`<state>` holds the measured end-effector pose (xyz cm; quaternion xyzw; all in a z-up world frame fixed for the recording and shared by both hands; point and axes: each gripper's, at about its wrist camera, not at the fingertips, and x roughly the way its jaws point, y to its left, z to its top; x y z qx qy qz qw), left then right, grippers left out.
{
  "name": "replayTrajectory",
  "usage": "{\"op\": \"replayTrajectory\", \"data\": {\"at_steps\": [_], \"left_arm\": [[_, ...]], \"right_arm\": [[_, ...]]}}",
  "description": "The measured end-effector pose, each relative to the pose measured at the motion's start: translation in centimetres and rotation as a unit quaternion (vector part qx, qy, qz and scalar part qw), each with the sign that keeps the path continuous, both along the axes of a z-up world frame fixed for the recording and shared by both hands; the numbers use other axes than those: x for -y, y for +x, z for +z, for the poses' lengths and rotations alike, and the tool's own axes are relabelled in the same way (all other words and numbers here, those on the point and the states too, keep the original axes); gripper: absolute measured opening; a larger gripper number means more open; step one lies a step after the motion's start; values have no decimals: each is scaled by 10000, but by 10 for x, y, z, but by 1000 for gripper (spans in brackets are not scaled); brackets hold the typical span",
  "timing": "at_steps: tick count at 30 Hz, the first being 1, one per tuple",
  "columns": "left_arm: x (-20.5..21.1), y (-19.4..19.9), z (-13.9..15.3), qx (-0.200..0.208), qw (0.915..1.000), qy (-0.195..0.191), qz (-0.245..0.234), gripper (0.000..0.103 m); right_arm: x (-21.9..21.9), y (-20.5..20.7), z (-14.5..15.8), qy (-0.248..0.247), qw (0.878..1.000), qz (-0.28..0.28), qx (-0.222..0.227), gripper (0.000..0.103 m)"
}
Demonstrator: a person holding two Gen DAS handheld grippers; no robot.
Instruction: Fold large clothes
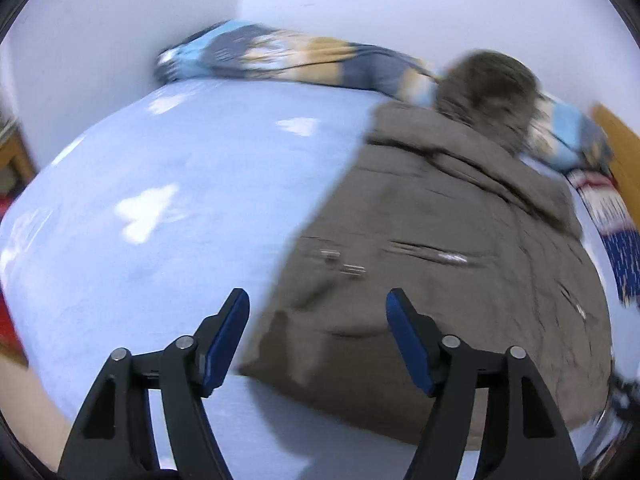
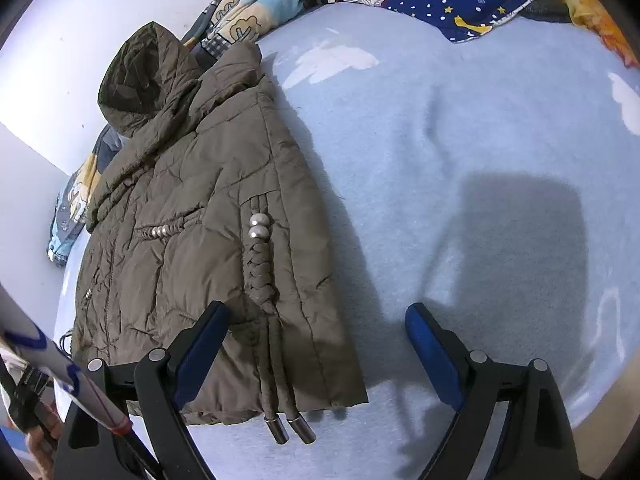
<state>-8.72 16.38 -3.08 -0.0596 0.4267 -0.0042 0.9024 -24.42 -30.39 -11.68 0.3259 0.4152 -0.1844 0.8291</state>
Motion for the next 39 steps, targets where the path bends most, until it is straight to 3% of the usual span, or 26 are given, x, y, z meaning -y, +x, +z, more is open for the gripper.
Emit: {"op": "replayTrajectory", "data": {"at_steps": [4,10,16,18,19,22,24,26,31,39], "left_arm": [[-47,7,-19,-509,9941,-781,545,70],[-57,11,-54,-1069,9817,-1481,544,70],[-48,14,-71,-991,9792,-1702,491,70],[-36,16,-69,-916,9794,-1782,252,68],[-29,17,-69,-894,9806,-1739,162,65],[-15,16,-71,-822,9846,-1542,-15,33],[-6,11,-70,-690,9886,-1339,-17,28],[2,5,-64,-542,9920,-1133,-101,23],[14,-14,-49,-397,9937,-958,-433,20],[22,-43,-38,-460,9913,-929,-806,20]], "right_arm": [[-3,0,-1,21,10000,9,7,94],[-5,5,-2,165,9998,15,84,94],[-8,6,-6,404,9988,115,262,93],[-8,6,-7,525,9978,158,371,82],[-8,7,-9,610,9970,219,424,78],[-11,11,-13,653,9960,336,503,56],[-12,12,-10,565,9960,393,572,32],[-14,10,-4,410,9966,437,573,24],[-29,10,15,-569,9966,533,260,19],[-13,-13,32,-800,9963,195,239,15]]}}
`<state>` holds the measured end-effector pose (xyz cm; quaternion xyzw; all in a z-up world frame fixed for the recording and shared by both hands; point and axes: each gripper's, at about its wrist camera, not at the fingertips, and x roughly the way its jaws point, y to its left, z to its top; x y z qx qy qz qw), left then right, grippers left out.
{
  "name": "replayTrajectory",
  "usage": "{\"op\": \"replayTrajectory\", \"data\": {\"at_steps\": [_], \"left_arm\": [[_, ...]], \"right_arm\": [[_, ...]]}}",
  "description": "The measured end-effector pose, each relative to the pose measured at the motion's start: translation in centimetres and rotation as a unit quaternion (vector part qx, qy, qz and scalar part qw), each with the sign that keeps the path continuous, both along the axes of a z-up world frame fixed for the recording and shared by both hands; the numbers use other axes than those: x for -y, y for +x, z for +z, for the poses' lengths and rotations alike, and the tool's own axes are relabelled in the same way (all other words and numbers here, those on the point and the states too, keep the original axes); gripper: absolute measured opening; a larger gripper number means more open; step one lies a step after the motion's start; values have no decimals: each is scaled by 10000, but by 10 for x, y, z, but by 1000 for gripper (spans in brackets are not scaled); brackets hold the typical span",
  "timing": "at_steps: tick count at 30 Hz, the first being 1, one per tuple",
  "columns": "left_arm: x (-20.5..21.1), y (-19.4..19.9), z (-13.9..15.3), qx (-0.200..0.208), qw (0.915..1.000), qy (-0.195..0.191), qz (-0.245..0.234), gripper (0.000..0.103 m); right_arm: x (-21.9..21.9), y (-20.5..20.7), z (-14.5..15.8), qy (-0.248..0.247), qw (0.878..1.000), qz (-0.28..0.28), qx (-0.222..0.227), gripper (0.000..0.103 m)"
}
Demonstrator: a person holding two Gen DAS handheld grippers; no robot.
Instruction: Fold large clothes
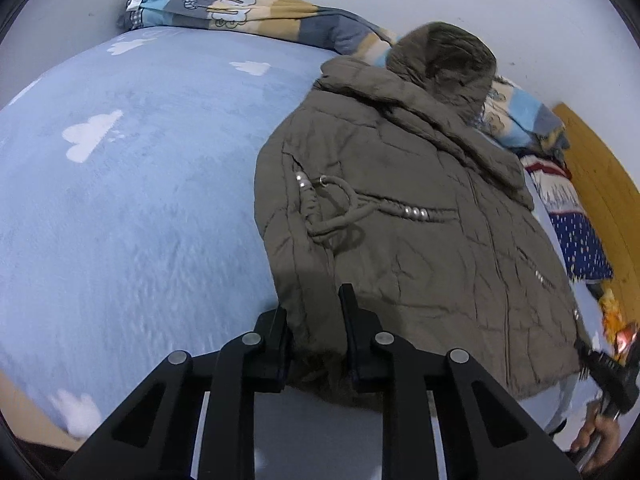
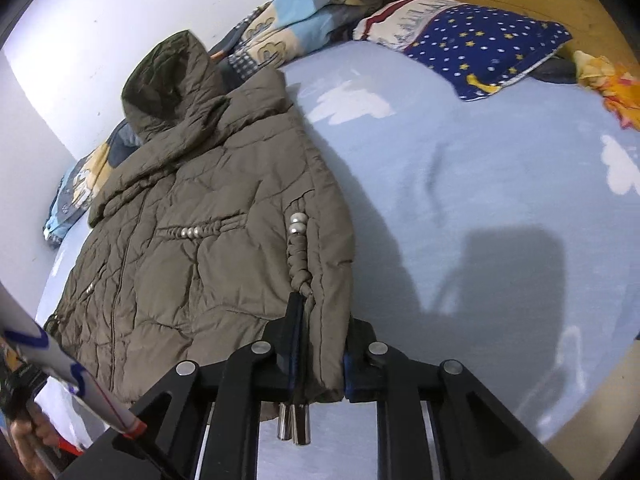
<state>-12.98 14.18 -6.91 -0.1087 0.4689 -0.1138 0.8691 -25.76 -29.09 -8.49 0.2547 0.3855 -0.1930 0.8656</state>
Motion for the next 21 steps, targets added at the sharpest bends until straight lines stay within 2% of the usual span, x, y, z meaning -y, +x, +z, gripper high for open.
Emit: {"op": "replayTrajectory", "data": {"at_steps": [4,8,10,12,14,16,17,20,21], "left_arm": [[-5,-7,5,41,10000,21,31,20],[-6,-8,7,139,9993,314,152,20],[-6,-6,10,155,9984,497,223,27],[-5,-9,19,392,9968,642,283,29],[-2,-13,30,619,9947,766,293,33],[5,-16,41,901,9907,970,324,37],[8,-18,44,1007,9888,1057,324,42],[23,-28,58,1421,9811,1289,267,54],[28,-32,64,1578,9775,1375,261,57]], "right_arm": [[0,-8,5,63,10000,18,32,14],[-2,-12,6,142,9999,29,3,14],[6,-14,3,270,9994,-226,-29,22],[15,-18,3,259,9980,-560,-118,43],[20,-24,12,49,9963,-858,-96,45],[21,-30,27,-349,9927,-1152,29,54],[20,-32,32,-435,9922,-1159,129,62],[7,-23,42,-418,9950,-753,514,64],[-1,-14,43,-452,9963,-525,501,64]]}}
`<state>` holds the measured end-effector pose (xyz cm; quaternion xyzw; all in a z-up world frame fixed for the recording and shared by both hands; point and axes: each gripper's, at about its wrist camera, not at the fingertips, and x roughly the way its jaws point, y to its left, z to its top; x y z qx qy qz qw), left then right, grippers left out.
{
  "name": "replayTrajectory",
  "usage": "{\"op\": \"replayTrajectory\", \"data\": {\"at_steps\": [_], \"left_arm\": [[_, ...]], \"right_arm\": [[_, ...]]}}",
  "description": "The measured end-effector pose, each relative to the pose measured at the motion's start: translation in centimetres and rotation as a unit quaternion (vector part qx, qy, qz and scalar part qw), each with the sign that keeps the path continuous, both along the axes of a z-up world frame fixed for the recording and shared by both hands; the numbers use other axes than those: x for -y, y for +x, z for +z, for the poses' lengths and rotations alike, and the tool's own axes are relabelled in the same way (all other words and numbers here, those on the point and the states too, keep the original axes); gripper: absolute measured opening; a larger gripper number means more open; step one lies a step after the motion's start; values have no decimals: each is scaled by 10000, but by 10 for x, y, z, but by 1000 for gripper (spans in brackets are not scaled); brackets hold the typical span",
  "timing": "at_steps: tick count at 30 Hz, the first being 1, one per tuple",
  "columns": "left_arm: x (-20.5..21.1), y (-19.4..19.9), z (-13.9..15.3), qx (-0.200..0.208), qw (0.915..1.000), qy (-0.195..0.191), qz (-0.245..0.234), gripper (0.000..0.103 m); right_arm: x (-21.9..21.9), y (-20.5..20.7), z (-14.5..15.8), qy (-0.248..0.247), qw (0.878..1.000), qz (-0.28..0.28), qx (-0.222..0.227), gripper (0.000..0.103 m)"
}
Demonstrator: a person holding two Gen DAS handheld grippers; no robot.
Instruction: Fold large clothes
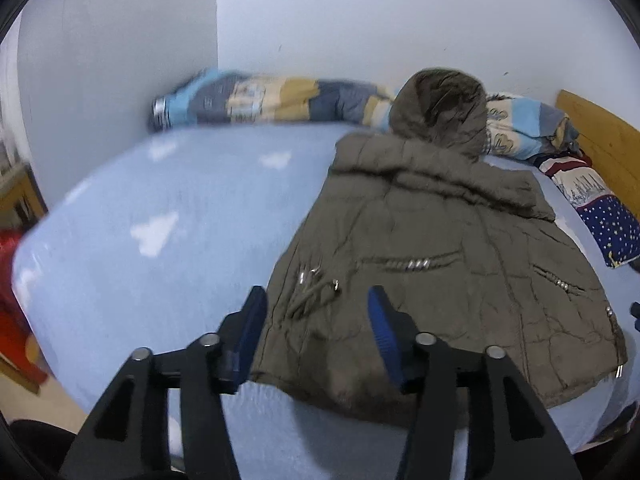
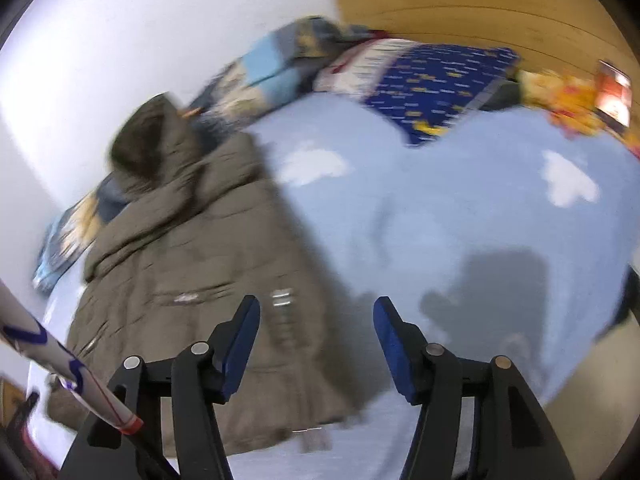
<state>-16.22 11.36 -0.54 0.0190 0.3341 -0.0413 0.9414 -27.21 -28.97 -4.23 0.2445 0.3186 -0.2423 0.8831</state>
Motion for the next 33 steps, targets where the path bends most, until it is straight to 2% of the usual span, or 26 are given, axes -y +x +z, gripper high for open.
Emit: {"op": "replayTrajectory", "data": {"at_steps": [1,2,5,8,12,15,17,20,21,23,28,30,33], "left_arm": [[3,-3,3,111,9999,58,-24,64],[10,-5,6,209,9996,132,-118,66],[30,-4,4,178,9987,339,-348,66],[52,-3,-7,31,9969,536,-571,67],[74,6,-42,-485,9927,832,-722,69],[83,17,-76,-1262,9840,955,-815,69],[85,19,-86,-1398,9818,1034,-761,69],[91,13,-69,-1108,9839,1129,-834,69],[92,10,-57,-901,9861,1110,-851,69],[94,7,-36,-599,9893,1020,-857,70],[98,9,13,121,9937,703,-866,72],[103,14,24,310,9935,661,-870,73],[105,29,35,339,9944,442,-904,73]], "right_arm": [[-10,10,-1,-61,9997,247,-68,64],[-19,18,-3,-90,9989,451,-120,64],[-45,44,-16,-60,9937,1054,-389,64],[-65,62,-34,31,9880,1346,-756,64],[-82,79,-42,-101,9825,1573,-990,66],[-88,85,-50,-127,9794,1633,-1184,69],[-90,88,-57,-144,9764,1692,-1337,71],[-93,87,-54,-134,9772,1683,-1289,71],[-92,83,-51,-68,9788,1672,-1179,71],[-88,75,-40,41,9822,1659,-885,71],[-87,73,-22,-61,9859,1566,-585,71],[-89,74,-18,-56,9860,1592,-500,72],[-97,79,-13,-129,9841,1713,-448,71]]}}
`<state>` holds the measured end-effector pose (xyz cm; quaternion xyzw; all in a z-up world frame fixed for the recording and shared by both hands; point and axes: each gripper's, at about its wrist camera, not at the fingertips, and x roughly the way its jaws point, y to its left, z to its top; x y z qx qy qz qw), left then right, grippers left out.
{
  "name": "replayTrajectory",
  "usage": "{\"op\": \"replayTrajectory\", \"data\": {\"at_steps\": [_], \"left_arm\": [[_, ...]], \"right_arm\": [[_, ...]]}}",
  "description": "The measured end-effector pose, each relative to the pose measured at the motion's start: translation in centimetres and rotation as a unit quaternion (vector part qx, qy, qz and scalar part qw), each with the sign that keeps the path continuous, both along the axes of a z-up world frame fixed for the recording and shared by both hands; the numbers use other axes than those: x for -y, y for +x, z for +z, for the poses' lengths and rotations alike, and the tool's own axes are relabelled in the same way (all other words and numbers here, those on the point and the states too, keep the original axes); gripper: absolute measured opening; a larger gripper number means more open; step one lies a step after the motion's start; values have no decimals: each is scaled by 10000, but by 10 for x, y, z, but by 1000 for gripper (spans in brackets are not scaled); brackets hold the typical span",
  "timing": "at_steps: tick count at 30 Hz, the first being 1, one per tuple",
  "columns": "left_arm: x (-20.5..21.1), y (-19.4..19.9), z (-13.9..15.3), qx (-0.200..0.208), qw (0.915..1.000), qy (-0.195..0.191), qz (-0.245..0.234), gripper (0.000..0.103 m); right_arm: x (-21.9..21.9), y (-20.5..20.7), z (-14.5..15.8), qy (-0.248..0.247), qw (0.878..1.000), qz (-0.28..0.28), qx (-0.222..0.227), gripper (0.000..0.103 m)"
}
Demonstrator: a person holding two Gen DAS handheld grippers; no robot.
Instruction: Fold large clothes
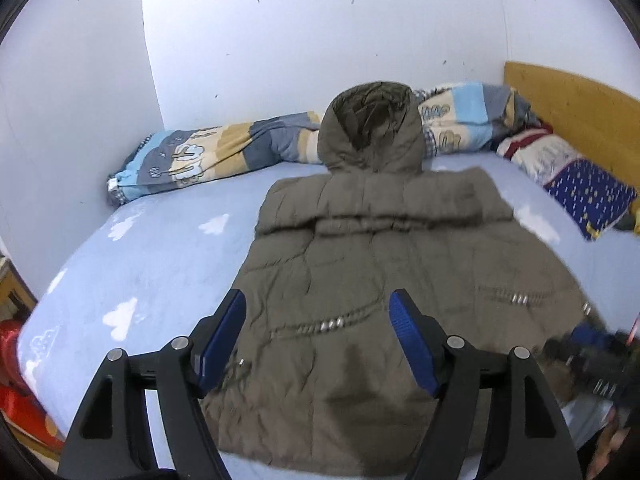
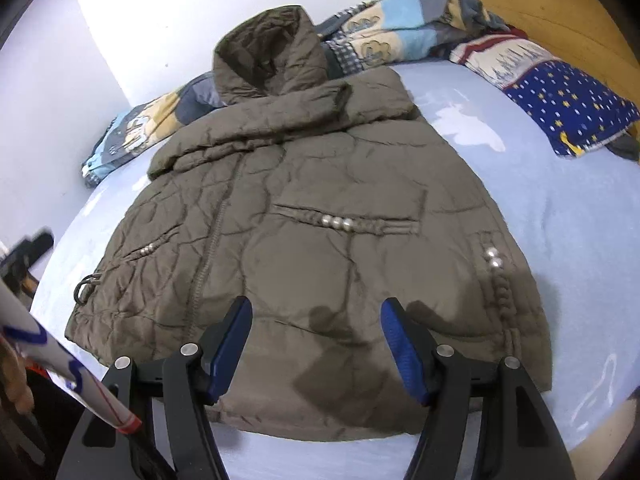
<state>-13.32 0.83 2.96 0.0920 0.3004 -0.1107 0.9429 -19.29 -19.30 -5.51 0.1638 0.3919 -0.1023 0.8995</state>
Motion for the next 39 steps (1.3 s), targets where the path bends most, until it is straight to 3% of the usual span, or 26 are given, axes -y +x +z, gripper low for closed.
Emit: {"op": "replayTrajectory", "data": {"at_steps": [13,17,21,23,27,30,34,39], "left_arm": [[19,82,29,220,9987,-416,176,74],[31,121,11,5,9990,-393,218,76],[35,157,-23,-287,9985,-281,362,76],[37,170,-27,-430,9979,-365,305,76],[36,183,-21,-234,9988,-397,158,76],[33,189,-30,-364,9985,-394,130,76],[32,189,-37,-340,9989,-311,-45,76],[28,180,-39,29,9996,-62,-274,76]], "right_arm": [[-29,30,15,-116,9990,430,88,72],[-28,43,29,-71,9983,579,63,72],[-10,75,62,11,9981,616,25,72],[4,102,87,-75,9982,592,9,72],[31,165,134,-44,9985,549,28,72],[47,222,164,-114,9985,513,142,72],[75,295,189,-137,9987,376,315,72],[110,381,202,-301,9983,168,473,72]]}}
